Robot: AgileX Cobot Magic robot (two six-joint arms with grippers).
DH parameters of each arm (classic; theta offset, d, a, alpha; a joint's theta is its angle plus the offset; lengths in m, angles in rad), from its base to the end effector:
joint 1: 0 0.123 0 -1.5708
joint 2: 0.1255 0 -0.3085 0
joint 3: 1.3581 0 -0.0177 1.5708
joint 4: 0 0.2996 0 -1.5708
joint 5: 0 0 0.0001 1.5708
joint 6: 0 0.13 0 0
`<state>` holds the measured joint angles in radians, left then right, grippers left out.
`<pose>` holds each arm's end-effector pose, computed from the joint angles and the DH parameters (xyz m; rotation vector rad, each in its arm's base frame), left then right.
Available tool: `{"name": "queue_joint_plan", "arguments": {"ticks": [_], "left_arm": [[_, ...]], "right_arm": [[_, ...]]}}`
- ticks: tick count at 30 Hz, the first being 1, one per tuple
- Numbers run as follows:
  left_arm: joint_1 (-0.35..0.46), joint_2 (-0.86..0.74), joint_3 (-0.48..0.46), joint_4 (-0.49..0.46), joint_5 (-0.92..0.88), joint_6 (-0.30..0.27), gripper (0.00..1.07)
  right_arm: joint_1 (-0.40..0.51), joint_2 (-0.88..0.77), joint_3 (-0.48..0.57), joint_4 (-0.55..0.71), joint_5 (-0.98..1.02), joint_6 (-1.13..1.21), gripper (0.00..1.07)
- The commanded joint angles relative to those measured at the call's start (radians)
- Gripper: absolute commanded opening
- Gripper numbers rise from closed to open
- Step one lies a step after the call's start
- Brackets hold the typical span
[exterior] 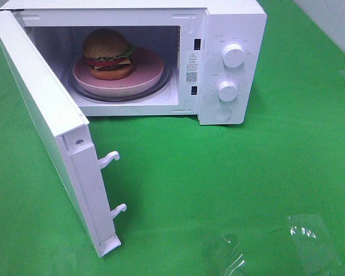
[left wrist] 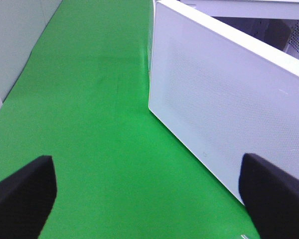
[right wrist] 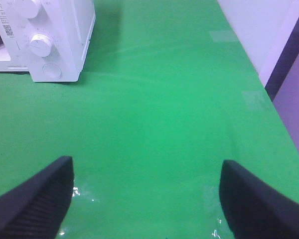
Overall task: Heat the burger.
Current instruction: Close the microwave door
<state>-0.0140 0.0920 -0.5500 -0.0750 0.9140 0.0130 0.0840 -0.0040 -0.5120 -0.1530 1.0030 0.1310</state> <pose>0.0667 -0.0087 0.3134 0.0213 1.9385 -0.0887 0.0507 -0.0125 0.2953 0.0493 1.9614 -0.0398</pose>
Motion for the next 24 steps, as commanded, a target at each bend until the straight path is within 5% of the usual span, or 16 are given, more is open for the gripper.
{"name": "queue_joint_plan", "arguments": {"ticks": [1,3,4,5,7,8,9,19,24], "left_arm": [[0.002,0.029,-0.007,-0.003,-0.045,-0.03,0.72],[0.002,0.045,-0.007,-0.003,-0.052,-0.039,0.65],[0.002,0.074,-0.007,-0.003,-0.059,-0.052,0.51],[0.002,0.074,-0.007,-0.003,-0.059,-0.052,0.51],[0.002,0.144,-0.006,-0.003,-0.084,-0.052,0.21],[0.002,0.144,-0.006,-0.003,-0.084,-0.052,0.21],[0.002,0.185,-0.006,-0.003,-0.114,-0.052,0.04],[0.002,0.323,0.019,-0.004,-0.354,-0.043,0.0],[0.002,0.396,0.111,-0.033,-0.62,-0.043,0.0]], "right_arm": [[-0.005,-0.026,0.003,-0.001,0.002,0.006,0.76],[-0.005,-0.026,0.003,-0.001,0.002,0.006,0.76],[-0.005,-0.026,0.003,-0.001,0.002,0.006,0.76],[-0.005,-0.026,0.003,-0.001,0.002,0.006,0.76],[-0.005,-0.026,0.003,-0.001,0.002,0.006,0.76],[-0.005,-0.026,0.003,-0.001,0.002,0.006,0.76],[-0.005,-0.026,0.003,-0.001,0.002,0.006,0.76],[-0.005,-0.026,0.003,-0.001,0.002,0.006,0.76],[-0.005,-0.026,0.003,-0.001,0.002,0.006,0.76]]}}
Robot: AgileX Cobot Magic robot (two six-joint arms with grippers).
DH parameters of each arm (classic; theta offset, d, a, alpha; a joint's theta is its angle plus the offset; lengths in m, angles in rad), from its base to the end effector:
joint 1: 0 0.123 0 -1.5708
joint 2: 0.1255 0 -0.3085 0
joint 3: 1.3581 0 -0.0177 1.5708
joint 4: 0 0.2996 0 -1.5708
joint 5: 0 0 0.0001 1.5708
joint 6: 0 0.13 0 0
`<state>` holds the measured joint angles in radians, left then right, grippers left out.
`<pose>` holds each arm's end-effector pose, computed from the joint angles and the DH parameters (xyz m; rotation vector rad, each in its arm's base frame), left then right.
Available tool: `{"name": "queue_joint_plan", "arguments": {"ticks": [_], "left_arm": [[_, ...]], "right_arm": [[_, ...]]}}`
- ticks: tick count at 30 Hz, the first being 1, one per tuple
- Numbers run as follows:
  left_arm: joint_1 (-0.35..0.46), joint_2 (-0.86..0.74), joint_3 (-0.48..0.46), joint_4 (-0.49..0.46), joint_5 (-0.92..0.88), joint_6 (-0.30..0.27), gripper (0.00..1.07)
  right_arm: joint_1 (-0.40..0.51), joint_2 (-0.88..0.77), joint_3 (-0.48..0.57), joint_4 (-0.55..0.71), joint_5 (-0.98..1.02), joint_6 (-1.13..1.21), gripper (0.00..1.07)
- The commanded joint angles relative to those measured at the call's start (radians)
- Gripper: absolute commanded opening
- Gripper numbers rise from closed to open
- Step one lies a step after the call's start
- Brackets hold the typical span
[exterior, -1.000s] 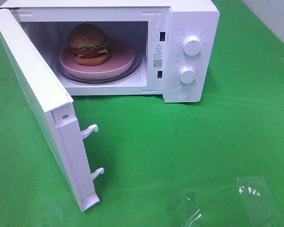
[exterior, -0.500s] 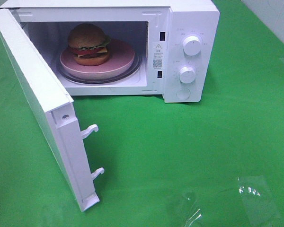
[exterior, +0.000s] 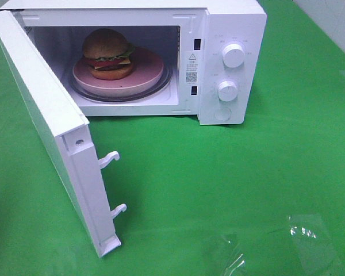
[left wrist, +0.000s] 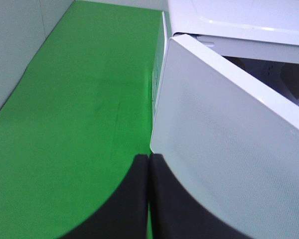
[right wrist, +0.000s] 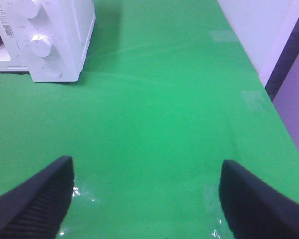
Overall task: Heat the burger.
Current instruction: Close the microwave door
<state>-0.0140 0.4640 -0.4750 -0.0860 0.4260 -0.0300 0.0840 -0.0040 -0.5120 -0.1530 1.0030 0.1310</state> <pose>0.1629 -0.0069 0.2997 -0.0654 1.8976 -0.1169 0.0507 -0.0125 0.2953 0.0493 1.9614 -0.0398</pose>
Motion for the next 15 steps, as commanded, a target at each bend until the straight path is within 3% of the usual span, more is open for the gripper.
{"name": "queue_joint_plan", "arguments": {"ticks": [1,7,15], "left_arm": [[0.002,0.041,0.075,-0.027,-0.217,0.0,0.0],[0.002,0.086,0.167,-0.027,-0.403,0.0,0.0],[0.002,0.201,0.323,-0.013,-0.79,-0.002,0.0]], "right_arm": [[-0.005,-0.026,0.003,-0.001,0.002,0.006,0.76],[-0.005,-0.026,0.003,-0.001,0.002,0.006,0.75],[-0.005,-0.026,0.003,-0.001,0.002,0.006,0.75]]}}
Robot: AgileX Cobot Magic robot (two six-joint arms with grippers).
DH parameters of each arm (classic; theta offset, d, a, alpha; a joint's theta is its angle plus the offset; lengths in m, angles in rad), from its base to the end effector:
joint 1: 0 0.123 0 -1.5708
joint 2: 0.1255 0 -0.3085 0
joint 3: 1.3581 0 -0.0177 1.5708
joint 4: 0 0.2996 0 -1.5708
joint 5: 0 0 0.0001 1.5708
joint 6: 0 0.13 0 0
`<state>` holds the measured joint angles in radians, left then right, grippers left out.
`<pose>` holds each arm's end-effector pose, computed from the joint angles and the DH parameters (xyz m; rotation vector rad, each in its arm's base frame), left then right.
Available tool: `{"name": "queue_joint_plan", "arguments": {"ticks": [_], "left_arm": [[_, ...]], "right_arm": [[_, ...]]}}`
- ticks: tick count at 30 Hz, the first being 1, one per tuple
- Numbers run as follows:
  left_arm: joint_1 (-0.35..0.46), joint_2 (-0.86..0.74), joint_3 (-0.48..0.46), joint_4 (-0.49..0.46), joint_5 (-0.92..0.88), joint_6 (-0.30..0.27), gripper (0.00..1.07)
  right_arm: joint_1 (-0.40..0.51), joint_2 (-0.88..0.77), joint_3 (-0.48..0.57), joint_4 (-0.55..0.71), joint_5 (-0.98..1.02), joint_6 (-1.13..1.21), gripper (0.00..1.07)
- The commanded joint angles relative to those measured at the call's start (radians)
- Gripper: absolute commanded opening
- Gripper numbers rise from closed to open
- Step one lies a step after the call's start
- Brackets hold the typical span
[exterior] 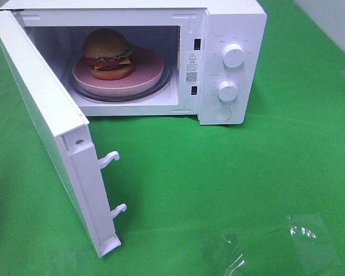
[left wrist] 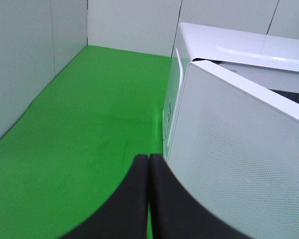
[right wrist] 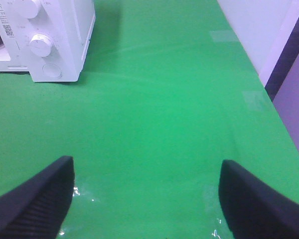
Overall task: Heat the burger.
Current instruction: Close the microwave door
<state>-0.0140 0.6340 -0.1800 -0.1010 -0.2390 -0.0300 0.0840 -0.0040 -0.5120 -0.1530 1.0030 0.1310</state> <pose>0.1912 0.0004 0.2277 -0.1148 1.6966 -0.0859 0.0507 -0.0125 0.2953 0.0493 1.9614 -0.0398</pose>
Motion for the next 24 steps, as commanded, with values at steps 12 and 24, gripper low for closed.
{"name": "queue_joint_plan", "arguments": {"ticks": [12,24], "left_arm": [[0.002,0.273,0.034,0.237,-0.316,-0.163,0.0],[0.002,0.576,0.029,0.463,-0.644,-0.295,0.0]], "right_arm": [[-0.005,-0.026,0.003,-0.001,0.002,0.006,0.74],[-0.005,-0.026,0.003,-0.001,0.002,0.006,0.74]]}}
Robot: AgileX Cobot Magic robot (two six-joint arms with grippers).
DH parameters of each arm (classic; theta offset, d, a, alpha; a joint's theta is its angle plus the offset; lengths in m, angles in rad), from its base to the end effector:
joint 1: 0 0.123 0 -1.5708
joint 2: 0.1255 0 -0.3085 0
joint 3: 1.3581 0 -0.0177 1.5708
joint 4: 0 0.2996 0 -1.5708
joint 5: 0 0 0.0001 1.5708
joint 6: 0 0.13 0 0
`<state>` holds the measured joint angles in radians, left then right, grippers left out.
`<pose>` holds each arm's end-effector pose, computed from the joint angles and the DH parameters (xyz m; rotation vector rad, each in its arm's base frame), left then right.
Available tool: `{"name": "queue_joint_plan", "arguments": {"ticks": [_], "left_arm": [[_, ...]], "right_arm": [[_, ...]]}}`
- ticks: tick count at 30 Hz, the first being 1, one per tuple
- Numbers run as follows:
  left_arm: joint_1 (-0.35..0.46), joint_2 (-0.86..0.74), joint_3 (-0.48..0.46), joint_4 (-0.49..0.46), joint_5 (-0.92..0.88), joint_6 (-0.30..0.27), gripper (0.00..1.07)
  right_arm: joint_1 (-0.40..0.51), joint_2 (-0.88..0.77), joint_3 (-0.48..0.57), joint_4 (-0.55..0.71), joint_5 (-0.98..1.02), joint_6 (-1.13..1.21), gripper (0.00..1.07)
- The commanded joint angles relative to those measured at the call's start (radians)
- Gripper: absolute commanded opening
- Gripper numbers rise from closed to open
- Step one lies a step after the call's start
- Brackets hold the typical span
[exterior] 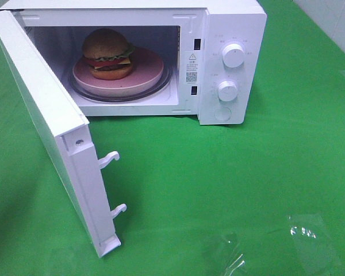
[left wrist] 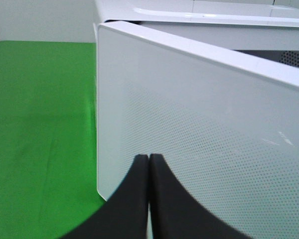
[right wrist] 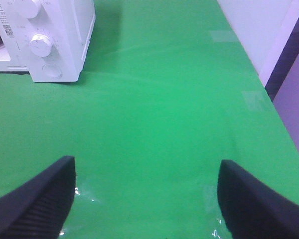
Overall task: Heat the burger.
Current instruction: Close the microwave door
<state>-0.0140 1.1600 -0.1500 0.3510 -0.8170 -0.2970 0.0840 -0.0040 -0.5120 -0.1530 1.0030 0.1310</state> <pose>0.2323 -0.0358 0.1735 0.1569 1.7035 -0.2649 0.0507 -0.0125 0.2953 0.0493 1.9614 -0.0398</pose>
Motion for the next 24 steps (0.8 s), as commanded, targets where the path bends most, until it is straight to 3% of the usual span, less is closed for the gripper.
{"name": "queue_joint_plan", "arguments": {"ticks": [1,5,11,24], "left_arm": [[0.001,0.092,-0.011,0.023,-0.087,-0.04,0.0],[-0.022,0.134,-0.037,0.031,-0.09,-0.051,0.0],[-0.134,0.24,-0.101,-0.004,-0.081,-0.003,0.0],[-0.216,0.352,-0.201,-0.046,-0.077,0.0,0.0]], "right_arm": [[-0.005,-0.026,0.003,-0.001,0.002,0.006,0.74],[-0.005,-0.026,0.003,-0.001,0.002,0.006,0.74],[-0.005,-0.026,0.003,-0.001,0.002,0.006,0.74],[-0.005,-0.026,0.003,-0.001,0.002,0.006,0.74]]}}
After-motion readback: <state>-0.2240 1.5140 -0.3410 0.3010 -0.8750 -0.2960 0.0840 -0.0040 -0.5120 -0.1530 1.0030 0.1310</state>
